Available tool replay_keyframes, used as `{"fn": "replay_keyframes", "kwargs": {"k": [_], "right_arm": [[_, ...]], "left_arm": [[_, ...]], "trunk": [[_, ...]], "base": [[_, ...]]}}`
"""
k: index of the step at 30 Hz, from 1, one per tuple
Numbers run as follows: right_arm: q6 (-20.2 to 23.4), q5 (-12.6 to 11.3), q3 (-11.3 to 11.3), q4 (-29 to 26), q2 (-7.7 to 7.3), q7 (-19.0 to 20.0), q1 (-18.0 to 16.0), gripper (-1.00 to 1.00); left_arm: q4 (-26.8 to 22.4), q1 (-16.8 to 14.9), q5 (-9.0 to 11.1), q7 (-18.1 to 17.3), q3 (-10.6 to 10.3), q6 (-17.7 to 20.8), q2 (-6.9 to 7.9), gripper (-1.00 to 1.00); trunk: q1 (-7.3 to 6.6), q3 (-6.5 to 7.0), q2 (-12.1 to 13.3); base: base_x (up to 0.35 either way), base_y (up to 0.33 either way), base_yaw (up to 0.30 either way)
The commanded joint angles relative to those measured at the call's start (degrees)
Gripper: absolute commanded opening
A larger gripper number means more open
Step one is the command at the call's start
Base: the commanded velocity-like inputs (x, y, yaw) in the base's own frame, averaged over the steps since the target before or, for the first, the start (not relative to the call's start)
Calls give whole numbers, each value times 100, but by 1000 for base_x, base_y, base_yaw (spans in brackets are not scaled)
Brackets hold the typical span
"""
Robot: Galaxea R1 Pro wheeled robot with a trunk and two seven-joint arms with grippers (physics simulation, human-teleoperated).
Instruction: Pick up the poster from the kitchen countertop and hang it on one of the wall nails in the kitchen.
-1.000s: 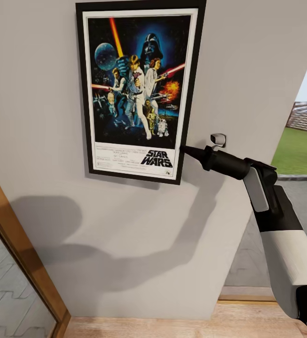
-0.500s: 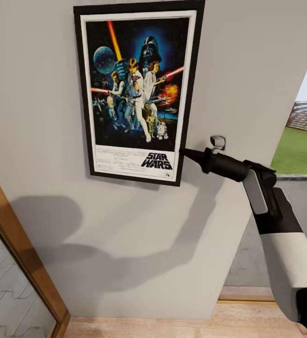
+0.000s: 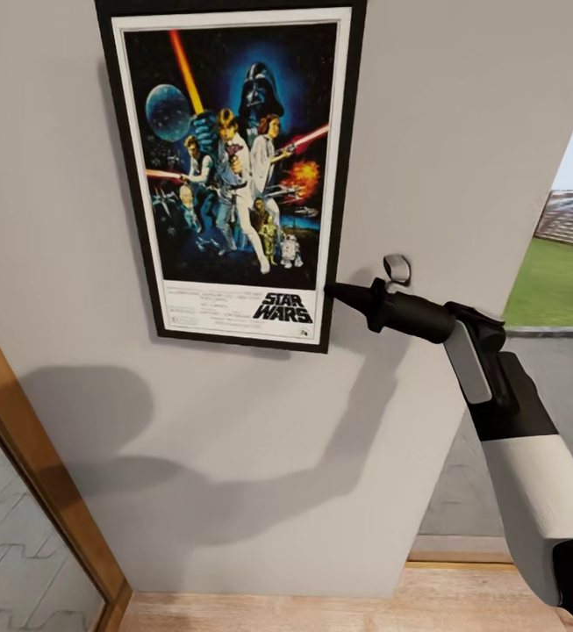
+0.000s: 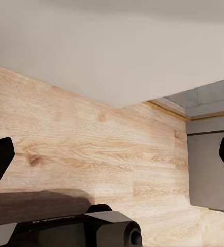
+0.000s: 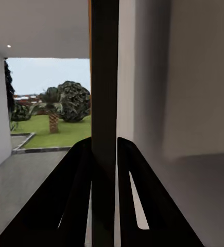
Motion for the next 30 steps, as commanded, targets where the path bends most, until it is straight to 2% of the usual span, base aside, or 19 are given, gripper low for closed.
{"fn": "replay_keyframes", "kwargs": {"k": [1,11,18,30], "right_arm": [[60,-59,14,3,-5,11,-7,-100],[39,-55,24,3,-5,44,0,-100],[-273,-54,23,8,-14,183,6,-100],[-366,-52,19,10,-24,230,61,-100]], "left_arm": [[-2,-5,29,-4,-48,-46,2,100],[-2,-5,29,-4,-48,-46,2,100],[-2,-1,29,-4,-49,-46,2,100],[-2,-5,29,-4,-48,-46,2,100]], "trunk": [[4,-13,-13],[4,-13,-13],[4,-13,-13],[4,-13,-13]], "base": [[0,0,0],[0,0,0],[0,0,0],[0,0,0]]}}
